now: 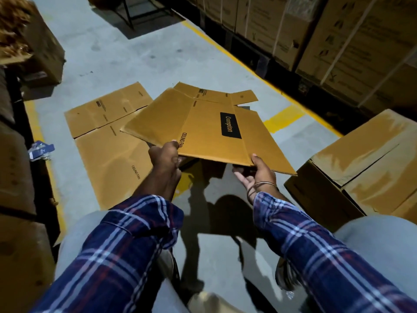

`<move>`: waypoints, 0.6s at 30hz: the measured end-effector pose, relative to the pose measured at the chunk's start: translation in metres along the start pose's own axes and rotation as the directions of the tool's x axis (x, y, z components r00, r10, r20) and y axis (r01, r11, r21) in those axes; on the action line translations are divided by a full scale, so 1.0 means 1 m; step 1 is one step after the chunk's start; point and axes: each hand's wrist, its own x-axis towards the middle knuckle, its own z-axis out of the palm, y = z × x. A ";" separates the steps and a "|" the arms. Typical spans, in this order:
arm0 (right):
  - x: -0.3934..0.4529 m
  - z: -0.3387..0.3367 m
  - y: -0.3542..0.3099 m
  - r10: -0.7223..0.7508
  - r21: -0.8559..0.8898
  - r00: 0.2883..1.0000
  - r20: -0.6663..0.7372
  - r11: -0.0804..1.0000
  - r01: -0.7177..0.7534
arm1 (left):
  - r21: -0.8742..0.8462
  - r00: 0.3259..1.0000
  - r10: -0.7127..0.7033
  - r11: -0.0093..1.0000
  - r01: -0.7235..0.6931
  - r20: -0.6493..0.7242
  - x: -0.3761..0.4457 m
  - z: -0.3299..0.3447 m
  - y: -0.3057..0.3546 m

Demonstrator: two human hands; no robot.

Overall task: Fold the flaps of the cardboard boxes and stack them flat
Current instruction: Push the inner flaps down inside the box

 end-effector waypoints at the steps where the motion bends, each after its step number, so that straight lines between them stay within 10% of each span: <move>1: 0.003 0.008 -0.001 -0.048 0.048 0.999 -0.012 0.998 0.048 | -0.026 1.000 0.001 1.000 -0.001 0.009 -0.001 0.000 0.007; 11: -0.013 0.138 0.031 -0.089 -0.137 0.938 0.334 0.980 0.142 | -0.249 1.000 0.022 0.968 -0.017 0.016 0.046 -0.084 0.115; 18: 0.015 0.157 0.125 0.091 -0.277 0.955 0.282 0.961 -0.009 | -0.204 0.991 -0.130 0.971 0.128 -0.001 0.084 -0.181 0.085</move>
